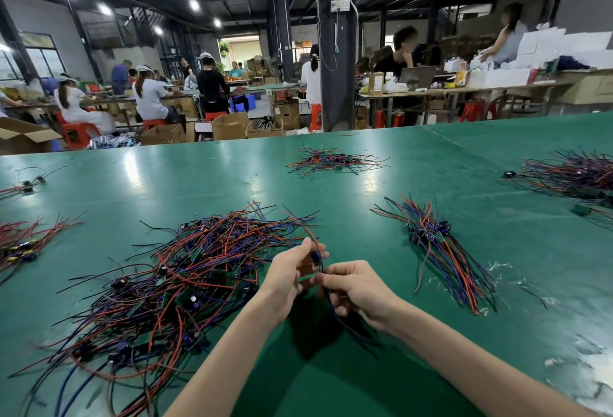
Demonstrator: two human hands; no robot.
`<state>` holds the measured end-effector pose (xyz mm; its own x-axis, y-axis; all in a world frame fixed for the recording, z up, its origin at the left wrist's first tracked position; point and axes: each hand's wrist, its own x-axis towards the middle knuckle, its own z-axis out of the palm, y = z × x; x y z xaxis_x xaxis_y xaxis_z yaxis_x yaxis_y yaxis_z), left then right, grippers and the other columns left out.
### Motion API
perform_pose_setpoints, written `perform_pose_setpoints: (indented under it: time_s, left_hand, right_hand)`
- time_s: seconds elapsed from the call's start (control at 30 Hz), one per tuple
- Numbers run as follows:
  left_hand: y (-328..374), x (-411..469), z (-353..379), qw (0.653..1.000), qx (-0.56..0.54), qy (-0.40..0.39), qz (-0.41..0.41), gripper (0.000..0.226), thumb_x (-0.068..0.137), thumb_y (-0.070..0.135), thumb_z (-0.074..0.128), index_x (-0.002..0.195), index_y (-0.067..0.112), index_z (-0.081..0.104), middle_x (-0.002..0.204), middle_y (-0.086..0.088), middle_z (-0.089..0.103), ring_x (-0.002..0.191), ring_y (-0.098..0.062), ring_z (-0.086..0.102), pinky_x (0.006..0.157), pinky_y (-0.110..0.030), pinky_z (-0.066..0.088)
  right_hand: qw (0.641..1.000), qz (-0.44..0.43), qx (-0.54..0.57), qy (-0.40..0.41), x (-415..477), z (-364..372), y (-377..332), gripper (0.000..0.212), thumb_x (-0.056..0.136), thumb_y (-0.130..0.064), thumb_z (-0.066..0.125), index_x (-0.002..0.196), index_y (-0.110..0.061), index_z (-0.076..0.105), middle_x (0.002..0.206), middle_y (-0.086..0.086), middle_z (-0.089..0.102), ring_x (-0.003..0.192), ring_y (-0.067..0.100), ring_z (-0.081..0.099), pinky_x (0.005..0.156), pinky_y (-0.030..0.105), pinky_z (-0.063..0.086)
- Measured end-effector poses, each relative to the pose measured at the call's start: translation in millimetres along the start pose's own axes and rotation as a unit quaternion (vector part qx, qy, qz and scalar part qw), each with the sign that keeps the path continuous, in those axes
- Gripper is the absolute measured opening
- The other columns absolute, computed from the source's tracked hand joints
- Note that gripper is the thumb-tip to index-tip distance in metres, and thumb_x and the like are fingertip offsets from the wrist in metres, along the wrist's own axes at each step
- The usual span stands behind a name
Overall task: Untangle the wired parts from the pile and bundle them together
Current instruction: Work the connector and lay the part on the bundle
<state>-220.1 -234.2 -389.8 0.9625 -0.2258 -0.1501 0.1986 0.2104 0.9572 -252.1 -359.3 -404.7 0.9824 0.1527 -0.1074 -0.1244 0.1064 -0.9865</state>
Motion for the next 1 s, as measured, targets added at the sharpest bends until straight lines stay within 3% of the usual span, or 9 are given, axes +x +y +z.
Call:
perform_pose_setpoints:
  time_s: [0.1,0.27,0.43,0.57,0.7,0.87,1.0]
  left_hand:
    - [-1.7,-1.4,0.7,0.998,0.027,-0.054,-0.010,0.018,0.098,0.017,0.046,0.095,0.007,0.061,0.079,-0.003,0.063,0.058,-0.010,0.053,0.056,-0.020,0.043]
    - [-8.0,-2.8,-1.8,0.993,0.064,-0.096,-0.006,0.017,0.092,0.011,0.056,0.079,0.000,0.061,0.062,-0.007,0.058,0.058,-0.015,0.052,0.062,-0.021,0.045]
    - [-10.9,-2.5,-4.2,0.996,0.070,-0.062,0.014,0.020,0.090,0.007,0.059,0.074,-0.003,0.066,0.056,-0.009,0.061,0.048,-0.014,0.052,0.051,-0.020,0.045]
    - [-13.2,-2.1,-2.8,0.997,0.063,-0.036,0.027,0.014,0.089,0.004,0.060,0.086,-0.008,0.068,0.069,-0.013,0.065,0.057,-0.016,0.059,0.057,-0.022,0.050]
    - [-12.1,-3.4,-0.1,0.996,0.077,-0.043,0.033,0.013,0.086,0.004,0.064,0.074,0.002,0.068,0.059,-0.004,0.065,0.049,-0.010,0.057,0.051,-0.018,0.047]
    - [-10.6,-2.5,-3.0,0.997,0.067,-0.028,0.037,0.032,0.083,0.004,0.067,0.052,0.011,0.067,0.053,-0.006,0.061,0.042,-0.012,0.053,0.043,-0.020,0.044]
    - [-7.6,-1.2,-6.3,0.997,0.055,-0.006,0.045,0.025,0.082,0.004,0.068,0.057,0.008,0.069,0.060,-0.009,0.065,0.047,-0.014,0.058,0.046,-0.021,0.050]
  right_hand:
    - [0.999,-0.027,-0.007,0.021,1.1,-0.4,0.5,0.021,0.091,0.001,0.055,0.072,-0.002,0.063,0.054,0.006,0.057,0.033,0.006,0.040,0.030,0.016,0.031]
    - [0.996,-0.047,-0.058,0.048,1.6,-2.7,0.5,0.027,0.091,0.005,0.045,0.070,0.000,0.061,0.061,0.016,0.054,0.030,0.011,0.037,0.030,0.017,0.028]
    - [0.996,-0.030,-0.071,0.034,-0.4,-1.1,1.0,0.025,0.091,0.004,0.049,0.069,-0.001,0.059,0.045,0.003,0.049,0.029,0.010,0.037,0.031,0.016,0.030]
    - [0.998,-0.008,-0.052,0.031,-0.1,0.5,-0.2,0.023,0.090,0.004,0.051,0.069,0.000,0.060,0.053,0.008,0.053,0.033,0.008,0.040,0.032,0.018,0.034]
    - [0.998,0.004,-0.043,0.035,-0.7,0.4,-0.6,0.018,0.089,0.005,0.050,0.076,0.004,0.062,0.058,0.012,0.054,0.034,0.006,0.041,0.031,0.018,0.033]
    - [0.998,-0.015,-0.066,0.011,-3.0,1.4,-1.4,0.014,0.089,0.004,0.053,0.078,0.003,0.063,0.053,0.005,0.055,0.034,0.005,0.041,0.032,0.016,0.034]
    - [0.995,-0.041,-0.094,-0.001,-5.8,2.1,-3.0,0.016,0.091,0.000,0.057,0.075,0.001,0.060,0.045,-0.003,0.054,0.031,0.005,0.040,0.034,0.016,0.033]
